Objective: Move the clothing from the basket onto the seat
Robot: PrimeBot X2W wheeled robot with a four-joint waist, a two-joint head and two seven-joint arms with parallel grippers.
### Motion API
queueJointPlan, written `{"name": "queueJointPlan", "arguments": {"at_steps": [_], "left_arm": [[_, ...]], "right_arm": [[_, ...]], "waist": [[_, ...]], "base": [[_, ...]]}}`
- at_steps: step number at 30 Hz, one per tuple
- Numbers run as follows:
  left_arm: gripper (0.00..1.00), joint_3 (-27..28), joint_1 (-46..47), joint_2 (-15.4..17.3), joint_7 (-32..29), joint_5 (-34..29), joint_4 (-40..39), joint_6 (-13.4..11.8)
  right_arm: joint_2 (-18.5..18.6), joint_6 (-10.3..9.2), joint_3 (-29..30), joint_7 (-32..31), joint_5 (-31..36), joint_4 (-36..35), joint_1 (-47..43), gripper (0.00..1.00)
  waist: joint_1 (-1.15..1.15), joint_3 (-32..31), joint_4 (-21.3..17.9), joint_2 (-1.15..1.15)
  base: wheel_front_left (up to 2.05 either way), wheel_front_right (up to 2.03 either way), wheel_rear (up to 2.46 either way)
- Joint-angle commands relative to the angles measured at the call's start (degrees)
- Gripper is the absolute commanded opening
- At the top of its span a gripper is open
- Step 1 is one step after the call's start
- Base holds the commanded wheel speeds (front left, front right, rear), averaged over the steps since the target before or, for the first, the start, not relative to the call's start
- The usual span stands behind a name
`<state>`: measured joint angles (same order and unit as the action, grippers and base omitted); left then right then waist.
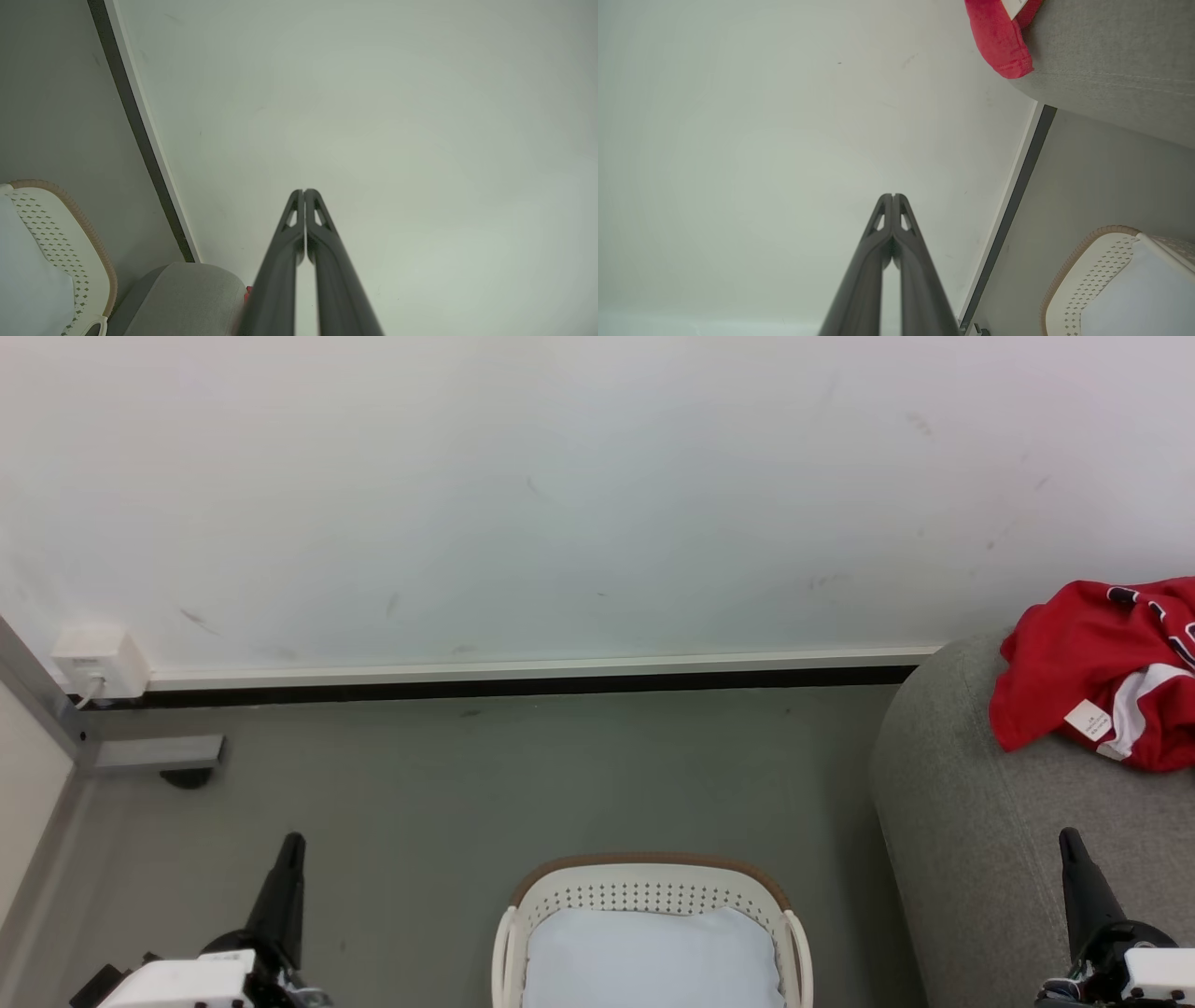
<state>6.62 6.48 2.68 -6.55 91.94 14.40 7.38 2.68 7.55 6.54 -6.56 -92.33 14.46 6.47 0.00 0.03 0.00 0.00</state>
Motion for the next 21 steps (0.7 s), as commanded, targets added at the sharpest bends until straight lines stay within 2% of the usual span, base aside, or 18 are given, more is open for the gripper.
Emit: {"name": "queueJointPlan", "arguments": {"at_steps": [1,21], "left_arm": [[0.00,0.12,0.32,0.38,-0.27,0.74,-0.12,0.25],[0.00,0.11,0.32,0.38,-0.27,0.75,-0.13,0.25]], "right_arm": [[0.39,-0.12,0.21,-0.23,-0.06,-0.32,0.33,0.00],[0.39,-0.12,0.21,-0.23,-0.06,-0.32,0.33,0.00]], "waist": [[0.00,0.00,0.00,0.00],[0.00,0.00,0.00,0.00]], "base": [[0.00,0.00,0.00],[0.00,0.00,0.00]]}}
